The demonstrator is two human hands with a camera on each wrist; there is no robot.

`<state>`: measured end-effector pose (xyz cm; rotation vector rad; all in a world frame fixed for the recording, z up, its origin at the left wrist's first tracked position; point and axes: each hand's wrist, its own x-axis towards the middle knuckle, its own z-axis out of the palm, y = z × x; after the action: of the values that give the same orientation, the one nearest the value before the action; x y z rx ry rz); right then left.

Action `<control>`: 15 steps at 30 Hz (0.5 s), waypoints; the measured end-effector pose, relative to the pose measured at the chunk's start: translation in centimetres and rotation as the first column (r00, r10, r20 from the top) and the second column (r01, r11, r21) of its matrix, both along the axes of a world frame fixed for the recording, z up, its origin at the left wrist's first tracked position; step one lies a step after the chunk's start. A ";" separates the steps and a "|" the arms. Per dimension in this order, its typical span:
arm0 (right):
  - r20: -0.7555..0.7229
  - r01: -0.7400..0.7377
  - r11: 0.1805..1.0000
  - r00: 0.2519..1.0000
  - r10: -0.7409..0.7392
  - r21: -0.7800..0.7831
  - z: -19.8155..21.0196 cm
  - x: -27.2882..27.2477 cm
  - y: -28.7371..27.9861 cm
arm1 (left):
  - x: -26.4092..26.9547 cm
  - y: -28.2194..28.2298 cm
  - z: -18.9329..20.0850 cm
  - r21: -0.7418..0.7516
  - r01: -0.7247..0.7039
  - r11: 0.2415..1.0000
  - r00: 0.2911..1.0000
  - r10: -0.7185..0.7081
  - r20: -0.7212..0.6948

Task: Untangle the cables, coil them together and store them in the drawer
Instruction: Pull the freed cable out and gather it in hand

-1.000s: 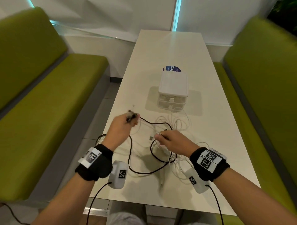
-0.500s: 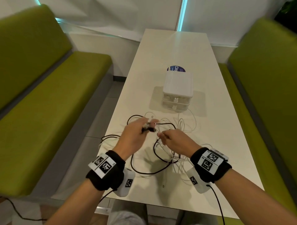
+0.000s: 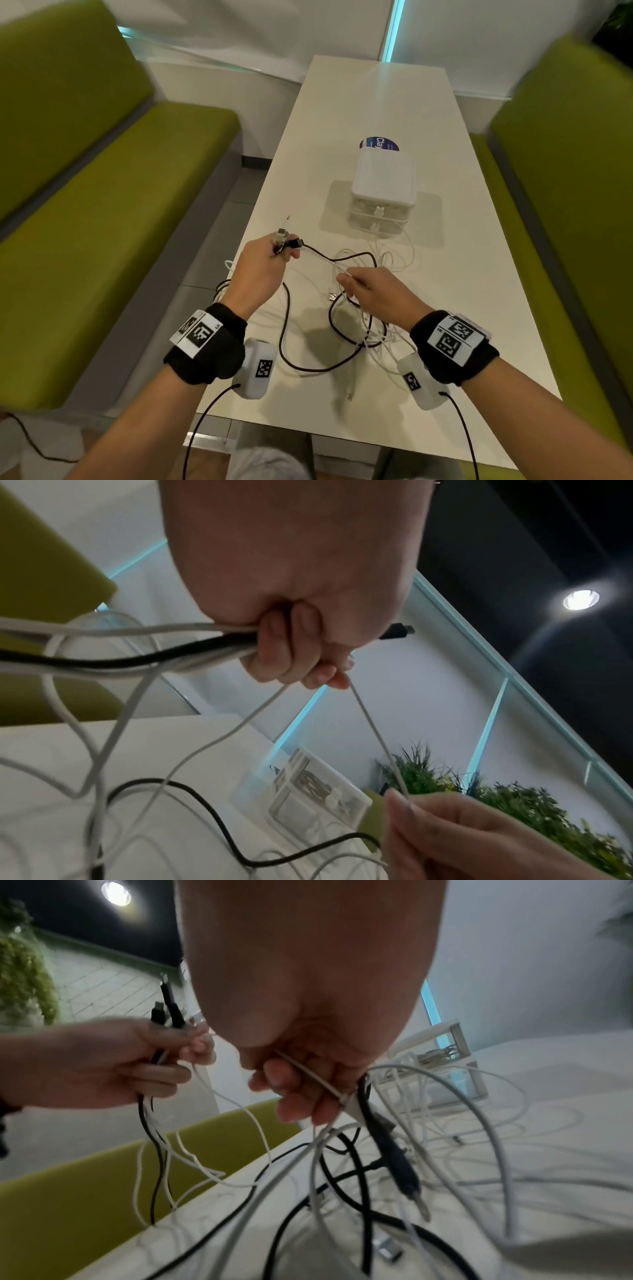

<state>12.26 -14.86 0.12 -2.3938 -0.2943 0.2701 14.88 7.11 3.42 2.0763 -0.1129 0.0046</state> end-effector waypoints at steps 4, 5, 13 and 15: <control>-0.051 -0.025 0.995 0.999 0.021 -0.093 0.0 0.7 0.8 | 0.2 0.5 -0.9 -0.037 -0.053 0.998 0.998 0.051 -0.040; -0.091 -0.032 0.995 0.996 0.024 -0.092 0.0 0.8 0.8 | 0.2 0.8 -1.1 -0.052 -0.059 0.997 0.997 0.056 -0.049; -0.304 0.019 0.997 0.953 0.006 0.079 1.1 1.7 2.6 | 1.0 3.7 -2.5 0.033 0.016 0.999 0.994 -0.013 -0.107; -0.269 0.067 0.992 0.962 -0.036 0.104 1.2 2.2 3.6 | 0.8 4.8 -2.6 0.088 0.035 0.996 0.990 -0.023 -0.136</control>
<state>14.42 -11.24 1.37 -2.2178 -0.1182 0.5327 15.63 11.90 0.82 2.1579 -0.0612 -0.1614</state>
